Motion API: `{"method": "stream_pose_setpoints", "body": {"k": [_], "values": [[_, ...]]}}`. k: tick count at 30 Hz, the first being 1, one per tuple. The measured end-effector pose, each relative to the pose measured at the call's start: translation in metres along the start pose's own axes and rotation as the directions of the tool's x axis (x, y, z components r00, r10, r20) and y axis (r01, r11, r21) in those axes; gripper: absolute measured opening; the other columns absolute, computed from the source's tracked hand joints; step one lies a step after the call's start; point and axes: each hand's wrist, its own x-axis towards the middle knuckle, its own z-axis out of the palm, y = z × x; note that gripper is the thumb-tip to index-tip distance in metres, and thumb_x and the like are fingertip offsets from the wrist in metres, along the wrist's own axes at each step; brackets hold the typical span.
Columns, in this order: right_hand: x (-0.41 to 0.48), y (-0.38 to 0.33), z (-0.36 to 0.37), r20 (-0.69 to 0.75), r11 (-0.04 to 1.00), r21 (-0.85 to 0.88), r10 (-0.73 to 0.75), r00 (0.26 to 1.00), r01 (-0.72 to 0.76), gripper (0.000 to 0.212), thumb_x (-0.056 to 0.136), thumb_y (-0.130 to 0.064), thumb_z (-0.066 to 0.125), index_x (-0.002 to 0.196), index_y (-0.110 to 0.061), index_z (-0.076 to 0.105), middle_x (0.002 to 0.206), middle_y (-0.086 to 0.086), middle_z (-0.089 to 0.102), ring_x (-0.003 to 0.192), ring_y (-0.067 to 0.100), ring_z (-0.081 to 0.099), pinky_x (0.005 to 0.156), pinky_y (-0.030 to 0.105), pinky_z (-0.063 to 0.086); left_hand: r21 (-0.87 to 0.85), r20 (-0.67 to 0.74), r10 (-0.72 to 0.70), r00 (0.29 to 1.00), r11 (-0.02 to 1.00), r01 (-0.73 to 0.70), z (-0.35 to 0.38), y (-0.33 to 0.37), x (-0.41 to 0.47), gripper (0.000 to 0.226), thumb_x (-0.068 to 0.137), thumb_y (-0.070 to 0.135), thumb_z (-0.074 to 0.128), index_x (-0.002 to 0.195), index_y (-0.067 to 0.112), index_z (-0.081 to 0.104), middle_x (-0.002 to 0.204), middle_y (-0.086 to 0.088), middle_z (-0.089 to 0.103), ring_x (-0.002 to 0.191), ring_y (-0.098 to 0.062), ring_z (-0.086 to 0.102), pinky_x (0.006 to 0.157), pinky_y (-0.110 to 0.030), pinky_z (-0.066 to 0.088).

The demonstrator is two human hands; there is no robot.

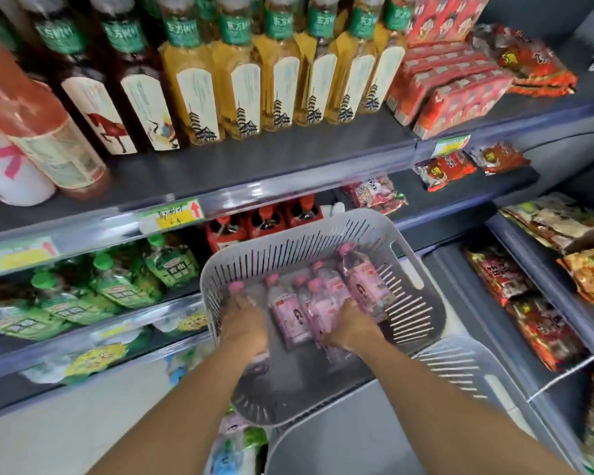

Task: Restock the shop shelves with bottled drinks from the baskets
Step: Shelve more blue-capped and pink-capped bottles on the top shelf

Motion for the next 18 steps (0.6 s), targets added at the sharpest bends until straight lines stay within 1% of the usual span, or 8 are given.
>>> {"method": "stream_pose_setpoints", "body": {"k": [2,4,8,10,12,13,16,18], "values": [[0.004,-0.001,0.005,0.019,1.000,-0.011,0.013,1.000,-0.013,0.073,0.080,-0.041,0.073,0.135,-0.010,0.036,0.124,0.009,0.056,0.112,0.025,0.056,0.083,0.030,0.048,-0.064,-0.036,-0.005,0.999,0.998,0.003,0.003,0.003,0.003,0.065,0.086,-0.003,0.053,0.143,0.000,0.024,0.128,-0.019,0.051,0.112,-0.032,0.057,0.093,-0.038,0.052],[0.008,-0.004,0.009,0.040,0.999,-0.022,0.028,0.999,-0.027,0.075,0.080,-0.042,0.073,0.135,-0.010,0.032,0.119,0.008,0.057,0.107,0.025,0.057,0.079,0.031,0.048,-0.113,-0.023,-0.023,0.999,0.993,0.020,0.010,0.008,0.006,0.075,0.081,-0.005,0.061,0.145,0.003,0.024,0.128,-0.021,0.048,0.109,-0.031,0.059,0.090,-0.036,0.055],[0.016,-0.007,0.013,0.066,0.999,-0.036,0.039,0.997,-0.037,0.081,0.079,-0.041,0.075,0.135,-0.010,0.026,0.120,0.011,0.056,0.109,0.028,0.058,0.078,0.033,0.048,-0.178,0.091,-0.059,0.994,0.981,0.075,0.026,0.015,0.010,0.088,0.078,0.021,0.076,0.147,0.004,0.025,0.131,-0.018,0.048,0.077,-0.016,0.066,0.055,-0.025,0.056],[0.018,-0.006,0.013,0.051,0.999,-0.020,0.030,0.998,-0.029,0.077,0.080,-0.035,0.075,0.134,-0.010,0.027,0.117,0.009,0.056,0.107,0.026,0.058,0.073,0.030,0.045,-0.198,0.124,-0.076,0.989,0.975,0.100,0.025,0.016,0.011,0.076,0.074,0.025,0.079,0.136,0.002,0.041,0.115,-0.014,0.059,0.083,-0.018,0.068,0.064,-0.030,0.060],[0.019,-0.004,0.012,0.034,1.000,0.001,0.020,0.999,-0.020,0.075,0.079,-0.032,0.076,0.132,-0.011,0.028,0.107,0.006,0.057,0.101,0.025,0.059,0.070,0.028,0.044,-0.234,0.159,-0.080,0.984,0.965,0.116,0.018,0.017,0.011,0.049,0.074,0.021,0.081,0.112,0.003,0.057,0.095,-0.006,0.064,0.071,-0.011,0.065,0.057,-0.026,0.057],[0.019,-0.004,0.011,0.031,0.999,0.032,0.025,0.999,-0.026,0.073,0.078,-0.032,0.077,0.130,-0.011,0.030,0.100,0.004,0.056,0.096,0.024,0.059,0.069,0.027,0.045,-0.273,0.166,-0.093,0.982,0.952,0.137,0.015,0.017,0.011,0.046,0.073,0.019,0.082,0.109,0.004,0.058,0.095,-0.004,0.063,0.066,-0.009,0.061,0.052,-0.023,0.052],[0.020,-0.005,0.007,0.051,0.976,0.211,0.053,0.997,-0.063,0.071,0.075,-0.031,0.080,0.126,-0.009,0.036,0.083,-0.001,0.052,0.072,0.013,0.056,0.057,0.022,0.044,-0.390,0.238,-0.096,0.967,0.902,0.185,0.015,0.015,0.013,0.062,0.072,0.012,0.082,0.127,0.007,0.052,0.099,-0.007,0.062,0.060,-0.009,0.056,0.050,-0.023,0.047],[0.019,-0.006,0.005,0.083,0.941,0.333,0.039,0.996,-0.065,0.071,0.073,-0.029,0.082,0.126,-0.007,0.040,0.080,-0.002,0.050,0.068,0.011,0.052,0.055,0.020,0.045,-0.508,0.334,-0.044,0.941,0.833,0.220,0.013,0.015,0.011,0.087,0.071,0.005,0.081,0.145,0.011,0.034,0.114,-0.013,0.063,0.064,-0.014,0.054,0.055,-0.026,0.050]]}}
